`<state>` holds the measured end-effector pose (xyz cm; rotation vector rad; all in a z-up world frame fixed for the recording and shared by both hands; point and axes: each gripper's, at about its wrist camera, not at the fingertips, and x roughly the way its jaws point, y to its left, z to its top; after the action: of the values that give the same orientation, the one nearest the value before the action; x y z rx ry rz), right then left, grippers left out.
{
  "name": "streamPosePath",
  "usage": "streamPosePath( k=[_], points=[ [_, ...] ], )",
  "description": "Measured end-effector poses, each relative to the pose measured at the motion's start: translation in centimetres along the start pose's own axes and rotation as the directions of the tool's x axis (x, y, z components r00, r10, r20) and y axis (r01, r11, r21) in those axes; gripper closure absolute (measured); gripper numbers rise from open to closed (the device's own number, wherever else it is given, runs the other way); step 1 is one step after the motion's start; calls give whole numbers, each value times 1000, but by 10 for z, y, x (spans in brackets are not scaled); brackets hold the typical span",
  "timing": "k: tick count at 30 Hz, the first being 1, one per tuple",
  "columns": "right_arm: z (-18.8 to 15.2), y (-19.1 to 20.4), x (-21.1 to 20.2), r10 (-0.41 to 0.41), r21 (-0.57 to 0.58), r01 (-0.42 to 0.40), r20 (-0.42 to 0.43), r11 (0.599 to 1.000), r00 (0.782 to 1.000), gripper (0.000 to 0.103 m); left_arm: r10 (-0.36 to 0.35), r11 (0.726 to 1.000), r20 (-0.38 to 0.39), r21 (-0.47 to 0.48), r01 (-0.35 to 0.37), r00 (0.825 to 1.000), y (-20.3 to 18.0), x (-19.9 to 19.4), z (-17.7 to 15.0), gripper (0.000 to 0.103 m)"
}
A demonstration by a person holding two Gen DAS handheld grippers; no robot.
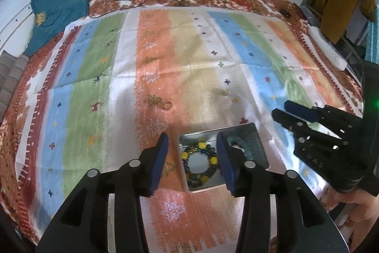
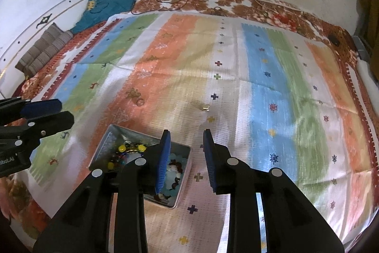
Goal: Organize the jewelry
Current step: 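Move both tools toward the two small rings on the cloth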
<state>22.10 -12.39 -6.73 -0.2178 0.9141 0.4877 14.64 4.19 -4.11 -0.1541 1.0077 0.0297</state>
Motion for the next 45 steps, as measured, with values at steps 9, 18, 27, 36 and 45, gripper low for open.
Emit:
streamPosePath(
  k=[9,18,27,36,45],
  points=[
    [11,-5,13,3,14,-3,-9,1000,1000,61,23,1000,-23,-14,-23,999,5,14,5,52],
    [20,-11,34,21,40,-19,-50,999,999,56,40,997,-62,-59,-43,997,16,39,14,47],
    [29,-15,54,0,40,3,-73,999,997,56,55,997,-88,-47,-59,995,19,60,26,47],
    [36,-14,77,-17,19,19,-107,1000,994,56,66,996,-121,-50,-72,991,27,82,35,47],
    [40,-15,99,-22,6,24,-142,1000,990,56,74,995,-157,-50,-83,985,32,105,43,47]
  ],
)
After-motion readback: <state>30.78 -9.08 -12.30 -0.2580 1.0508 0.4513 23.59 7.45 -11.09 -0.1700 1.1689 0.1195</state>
